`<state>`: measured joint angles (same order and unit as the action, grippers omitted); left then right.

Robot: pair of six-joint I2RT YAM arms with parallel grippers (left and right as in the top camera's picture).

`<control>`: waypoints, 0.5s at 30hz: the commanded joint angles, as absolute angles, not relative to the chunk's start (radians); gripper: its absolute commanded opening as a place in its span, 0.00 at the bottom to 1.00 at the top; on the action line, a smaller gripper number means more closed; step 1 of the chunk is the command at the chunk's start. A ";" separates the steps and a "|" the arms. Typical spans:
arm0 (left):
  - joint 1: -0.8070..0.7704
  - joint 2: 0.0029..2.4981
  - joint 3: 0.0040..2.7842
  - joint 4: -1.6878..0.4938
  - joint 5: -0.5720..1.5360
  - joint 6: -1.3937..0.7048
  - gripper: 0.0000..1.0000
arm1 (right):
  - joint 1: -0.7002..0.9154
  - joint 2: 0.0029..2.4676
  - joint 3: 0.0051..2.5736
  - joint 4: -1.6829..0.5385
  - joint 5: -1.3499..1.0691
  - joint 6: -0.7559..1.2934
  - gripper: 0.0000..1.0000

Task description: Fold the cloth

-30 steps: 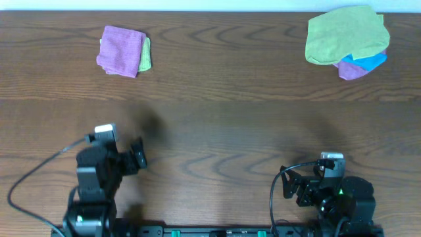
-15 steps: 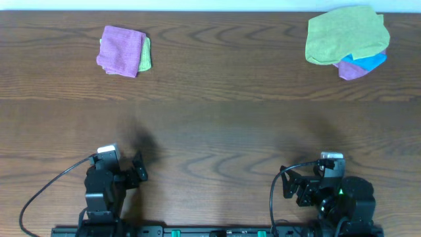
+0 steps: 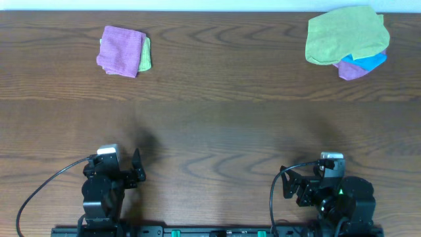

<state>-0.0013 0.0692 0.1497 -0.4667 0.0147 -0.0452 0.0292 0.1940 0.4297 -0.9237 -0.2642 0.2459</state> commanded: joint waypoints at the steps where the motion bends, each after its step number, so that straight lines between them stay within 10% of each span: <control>1: -0.001 0.048 0.133 -0.469 -0.012 -0.020 0.95 | 0.023 0.188 0.428 -0.925 -0.258 0.257 0.99; 15: -0.001 0.004 0.133 -0.469 -0.010 -0.003 0.95 | 0.023 0.188 0.428 -0.925 -0.258 0.257 0.99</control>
